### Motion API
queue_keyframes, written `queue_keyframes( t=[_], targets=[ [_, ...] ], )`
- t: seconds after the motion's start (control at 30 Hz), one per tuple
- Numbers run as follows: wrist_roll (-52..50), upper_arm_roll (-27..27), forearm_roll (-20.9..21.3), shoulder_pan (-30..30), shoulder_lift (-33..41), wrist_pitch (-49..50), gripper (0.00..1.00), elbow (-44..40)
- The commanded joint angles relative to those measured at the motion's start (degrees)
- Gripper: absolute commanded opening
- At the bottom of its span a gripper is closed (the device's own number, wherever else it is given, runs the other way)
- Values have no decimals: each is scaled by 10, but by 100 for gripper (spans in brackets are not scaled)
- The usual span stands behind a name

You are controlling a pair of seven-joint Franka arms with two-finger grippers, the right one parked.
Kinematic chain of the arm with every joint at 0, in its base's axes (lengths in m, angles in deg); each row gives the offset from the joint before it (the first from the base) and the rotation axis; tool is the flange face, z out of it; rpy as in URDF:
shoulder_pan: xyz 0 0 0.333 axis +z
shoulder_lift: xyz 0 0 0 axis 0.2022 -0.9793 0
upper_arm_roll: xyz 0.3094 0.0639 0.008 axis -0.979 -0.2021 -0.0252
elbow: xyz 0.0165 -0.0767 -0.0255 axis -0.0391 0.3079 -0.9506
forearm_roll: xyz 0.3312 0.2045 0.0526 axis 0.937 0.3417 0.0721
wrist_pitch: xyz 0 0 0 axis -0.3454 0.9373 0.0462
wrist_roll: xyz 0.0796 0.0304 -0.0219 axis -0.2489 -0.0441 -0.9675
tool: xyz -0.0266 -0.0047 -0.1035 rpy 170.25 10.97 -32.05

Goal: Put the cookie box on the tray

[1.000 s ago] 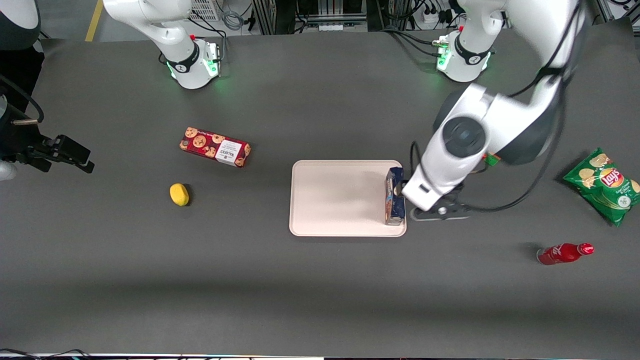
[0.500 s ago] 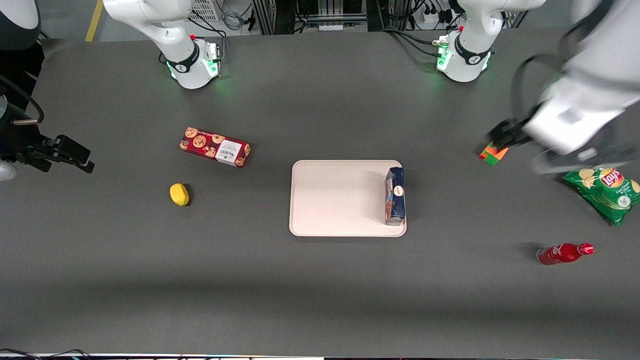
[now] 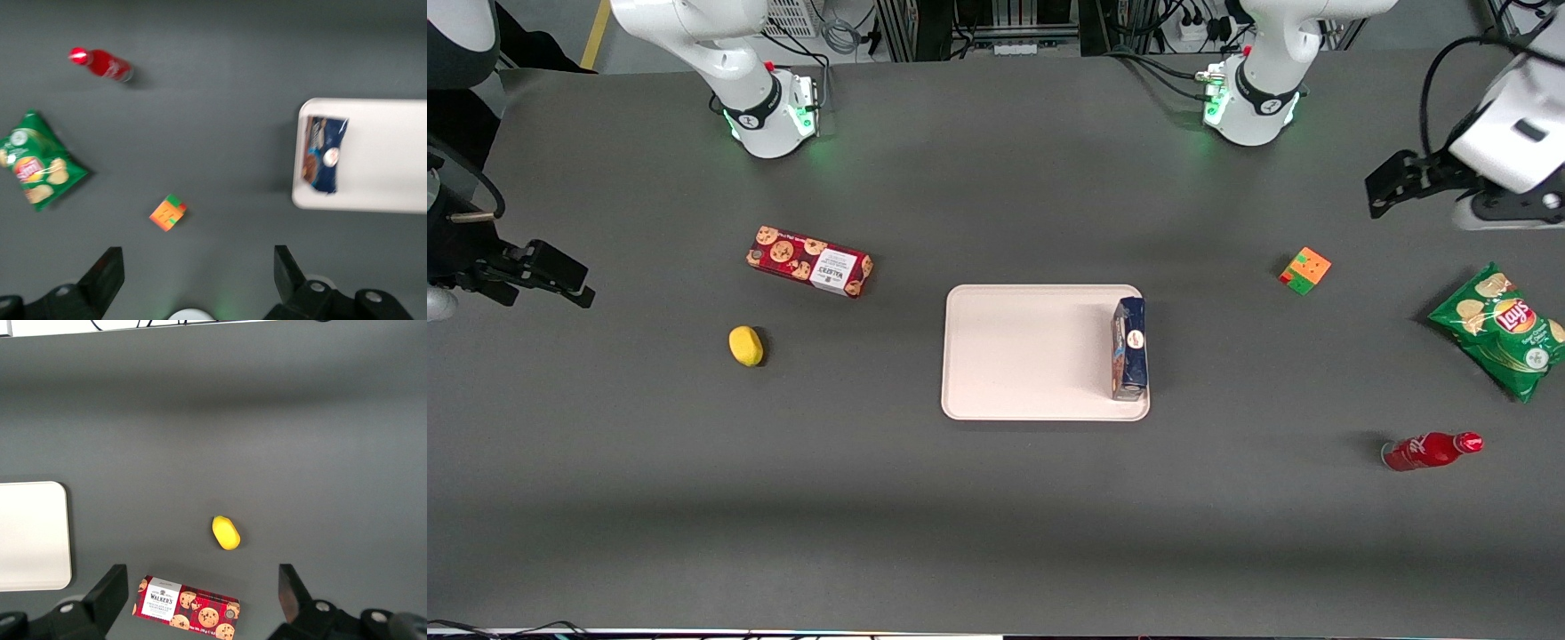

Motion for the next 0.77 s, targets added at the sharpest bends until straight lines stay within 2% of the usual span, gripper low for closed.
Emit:
queue_keyframes(
  t=[0.0,0.1,0.37,0.73],
  targets=[
    [18,-26,-10,-8,104,-96,100,169],
    [35,-38,-10,-8,120,-109,100,195],
    [47,-65,-21,-9,134,-98,100,192],
    [47,-72,-21,-8,132,-66,100,149]
  ],
)
